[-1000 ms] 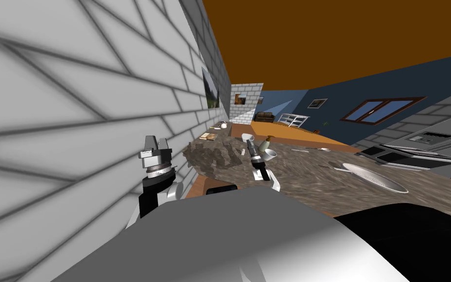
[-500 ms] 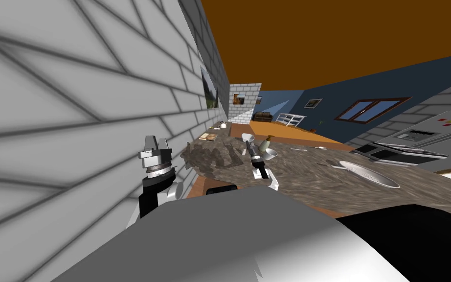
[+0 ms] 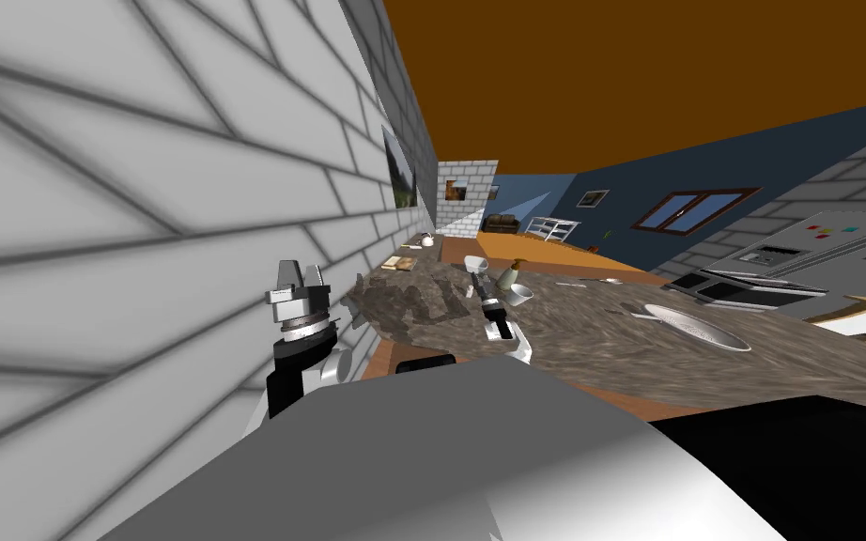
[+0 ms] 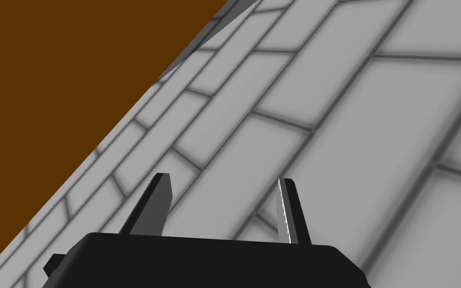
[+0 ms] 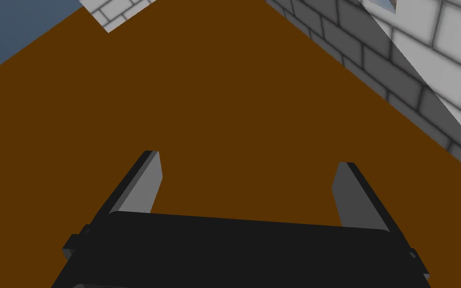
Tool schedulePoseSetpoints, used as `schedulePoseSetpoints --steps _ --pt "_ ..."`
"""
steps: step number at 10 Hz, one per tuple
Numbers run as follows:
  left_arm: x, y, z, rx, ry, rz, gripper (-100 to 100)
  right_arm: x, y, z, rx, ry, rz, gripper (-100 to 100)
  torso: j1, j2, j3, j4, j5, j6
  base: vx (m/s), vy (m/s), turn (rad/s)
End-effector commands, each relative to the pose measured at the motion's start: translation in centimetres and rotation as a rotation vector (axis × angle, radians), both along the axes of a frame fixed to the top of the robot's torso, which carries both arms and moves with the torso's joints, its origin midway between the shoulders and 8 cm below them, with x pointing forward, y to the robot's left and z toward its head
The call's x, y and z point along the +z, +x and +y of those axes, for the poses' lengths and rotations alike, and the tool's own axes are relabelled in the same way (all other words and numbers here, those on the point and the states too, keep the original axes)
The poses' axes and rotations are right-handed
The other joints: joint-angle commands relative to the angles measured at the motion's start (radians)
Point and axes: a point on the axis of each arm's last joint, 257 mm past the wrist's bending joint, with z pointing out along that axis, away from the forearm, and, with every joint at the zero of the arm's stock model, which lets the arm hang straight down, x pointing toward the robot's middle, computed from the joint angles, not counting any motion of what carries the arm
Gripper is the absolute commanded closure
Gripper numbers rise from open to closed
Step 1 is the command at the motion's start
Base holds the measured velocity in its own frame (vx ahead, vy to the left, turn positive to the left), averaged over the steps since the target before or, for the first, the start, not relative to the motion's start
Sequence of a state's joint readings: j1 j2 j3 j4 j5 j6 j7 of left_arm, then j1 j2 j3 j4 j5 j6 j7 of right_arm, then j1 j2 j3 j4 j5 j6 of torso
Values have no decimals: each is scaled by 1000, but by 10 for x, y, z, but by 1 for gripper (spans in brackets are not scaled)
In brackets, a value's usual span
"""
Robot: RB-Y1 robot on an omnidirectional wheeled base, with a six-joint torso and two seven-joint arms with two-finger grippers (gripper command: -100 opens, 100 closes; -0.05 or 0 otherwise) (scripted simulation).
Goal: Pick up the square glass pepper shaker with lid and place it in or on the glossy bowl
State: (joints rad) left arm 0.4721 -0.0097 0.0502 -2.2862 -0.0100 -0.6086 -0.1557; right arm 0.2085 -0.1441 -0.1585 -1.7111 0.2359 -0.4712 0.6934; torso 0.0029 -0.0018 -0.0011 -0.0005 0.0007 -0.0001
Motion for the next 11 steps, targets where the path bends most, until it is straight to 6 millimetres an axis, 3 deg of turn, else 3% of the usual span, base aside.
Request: schedulePoseSetpoints --steps 1,11 --pt "0 0 0 0 0 0 0 -5 3 -3 -20 -35 10 -100 0 0 0 0 0 0 14 45 -35" --pt "0 0 0 0 0 0 0 -67 29 -35 -157 -270 139 -100 0 0 0 0 0 0 16 48 -51"
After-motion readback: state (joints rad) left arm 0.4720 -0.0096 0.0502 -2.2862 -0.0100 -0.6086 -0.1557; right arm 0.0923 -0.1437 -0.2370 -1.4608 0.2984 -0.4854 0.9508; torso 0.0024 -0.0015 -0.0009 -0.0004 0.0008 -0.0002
